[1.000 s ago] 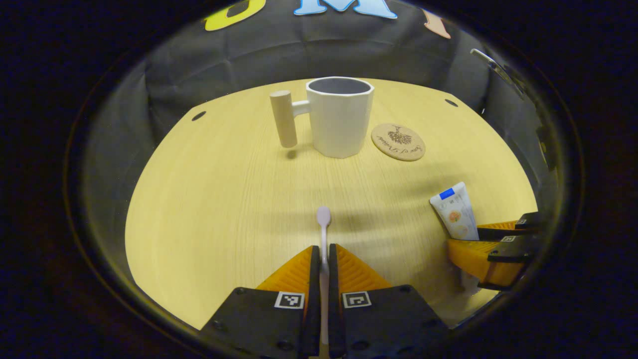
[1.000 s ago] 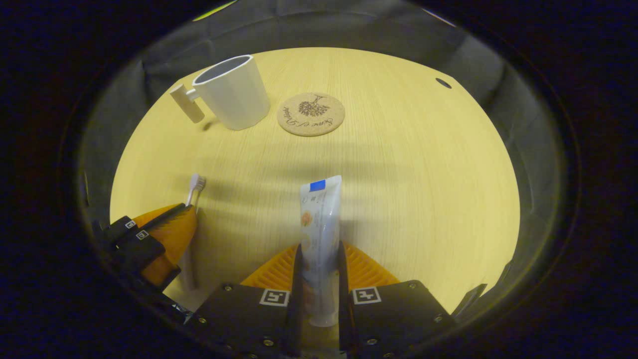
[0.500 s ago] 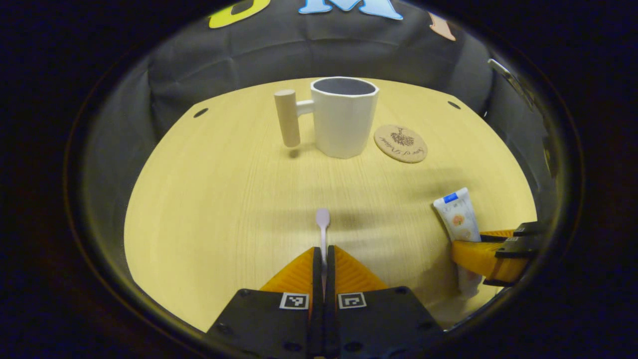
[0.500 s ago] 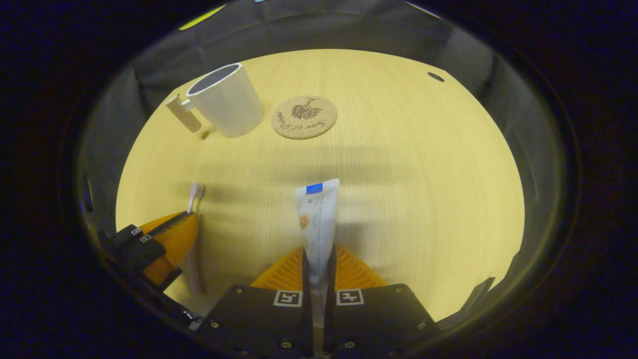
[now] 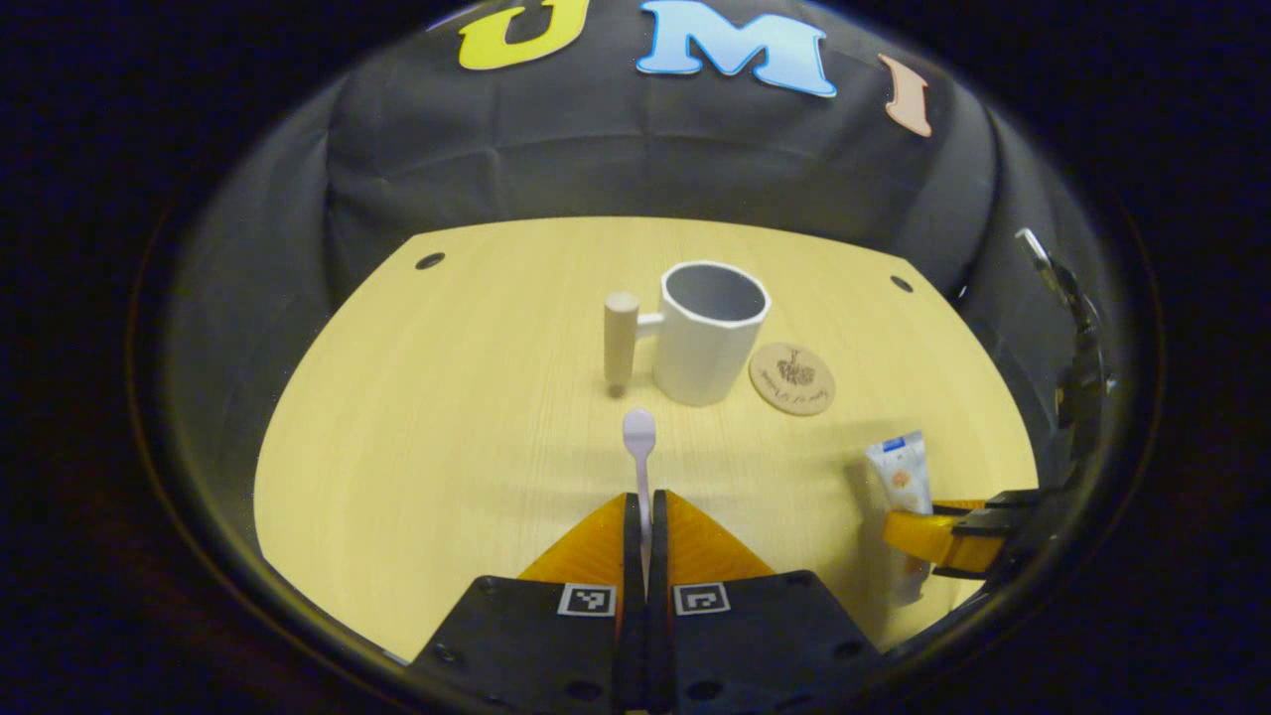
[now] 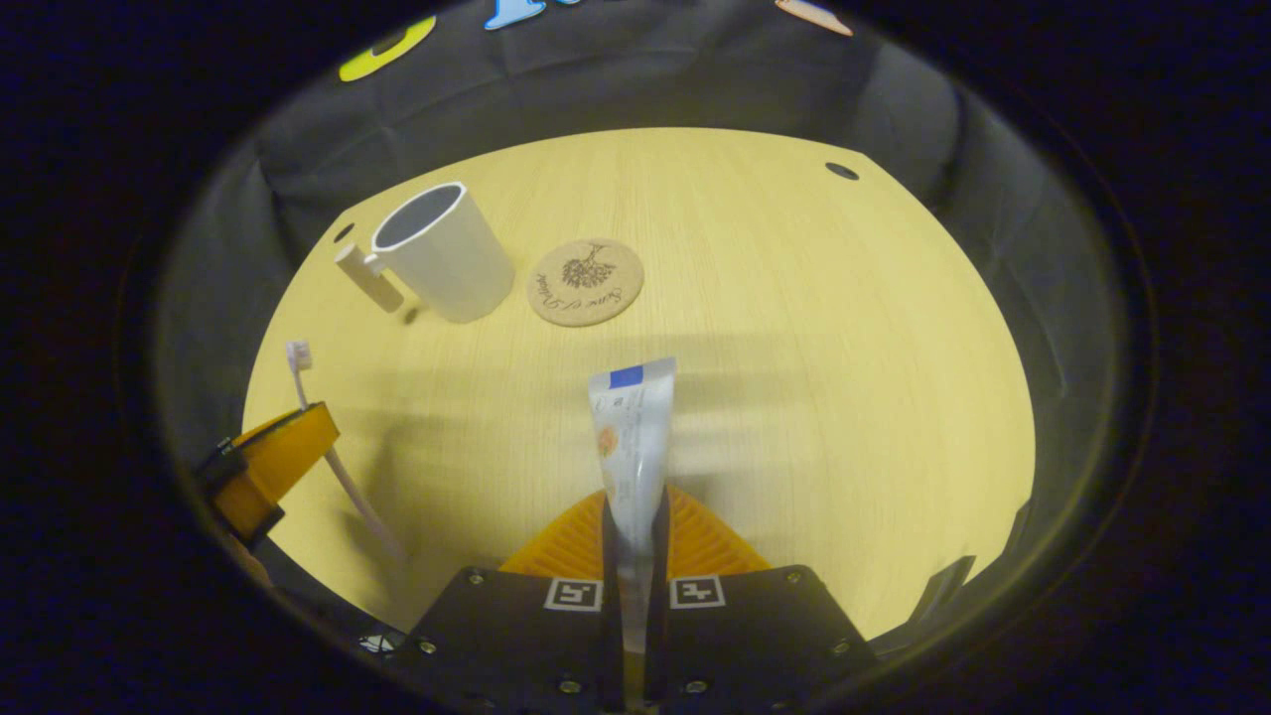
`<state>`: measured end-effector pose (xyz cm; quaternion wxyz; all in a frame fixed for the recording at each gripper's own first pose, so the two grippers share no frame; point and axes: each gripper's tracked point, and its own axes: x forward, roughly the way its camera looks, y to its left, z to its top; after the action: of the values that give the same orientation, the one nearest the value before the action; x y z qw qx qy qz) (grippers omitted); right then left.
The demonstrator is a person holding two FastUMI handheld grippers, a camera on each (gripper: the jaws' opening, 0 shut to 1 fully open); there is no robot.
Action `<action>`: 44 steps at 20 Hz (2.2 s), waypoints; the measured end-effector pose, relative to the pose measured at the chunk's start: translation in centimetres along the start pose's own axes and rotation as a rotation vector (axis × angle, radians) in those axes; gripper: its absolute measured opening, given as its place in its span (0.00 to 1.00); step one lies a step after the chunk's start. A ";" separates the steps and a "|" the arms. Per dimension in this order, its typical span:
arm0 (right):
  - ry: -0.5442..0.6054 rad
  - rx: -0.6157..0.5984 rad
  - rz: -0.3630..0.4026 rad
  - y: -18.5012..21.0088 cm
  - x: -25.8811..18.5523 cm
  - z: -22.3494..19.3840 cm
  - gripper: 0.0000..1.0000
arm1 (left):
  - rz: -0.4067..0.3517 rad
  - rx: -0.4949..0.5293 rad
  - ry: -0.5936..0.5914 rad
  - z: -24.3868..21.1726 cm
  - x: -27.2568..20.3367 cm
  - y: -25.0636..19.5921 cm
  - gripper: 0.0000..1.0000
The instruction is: Put the toothbrush and toothpaste on the desktop into the cup, then pick up the cup and place it on the coaster on the desktop.
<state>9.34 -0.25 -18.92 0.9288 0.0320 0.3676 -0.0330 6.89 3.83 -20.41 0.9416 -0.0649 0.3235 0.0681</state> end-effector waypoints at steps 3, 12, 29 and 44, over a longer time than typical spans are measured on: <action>-0.002 0.009 0.003 0.0 -0.2 -0.1 0.10 | -0.023 -0.027 -0.063 3.9 -0.6 -0.4 0.07; -0.003 0.037 0.026 0.0 -0.8 -0.5 0.10 | -0.076 -0.007 -0.259 16.7 -1.2 -1.0 0.07; -0.109 0.170 0.044 -2.6 -4.4 3.9 0.10 | -0.142 0.104 -0.279 21.6 7.2 -5.0 0.07; -0.307 0.155 0.143 0.1 -8.2 14.1 0.10 | -0.156 0.193 -0.160 15.1 11.0 -5.1 0.19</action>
<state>12.93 -0.98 -3.02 0.9688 0.1243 0.2146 0.0005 25.47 2.24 -14.99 0.9686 0.0067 0.2464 -0.0321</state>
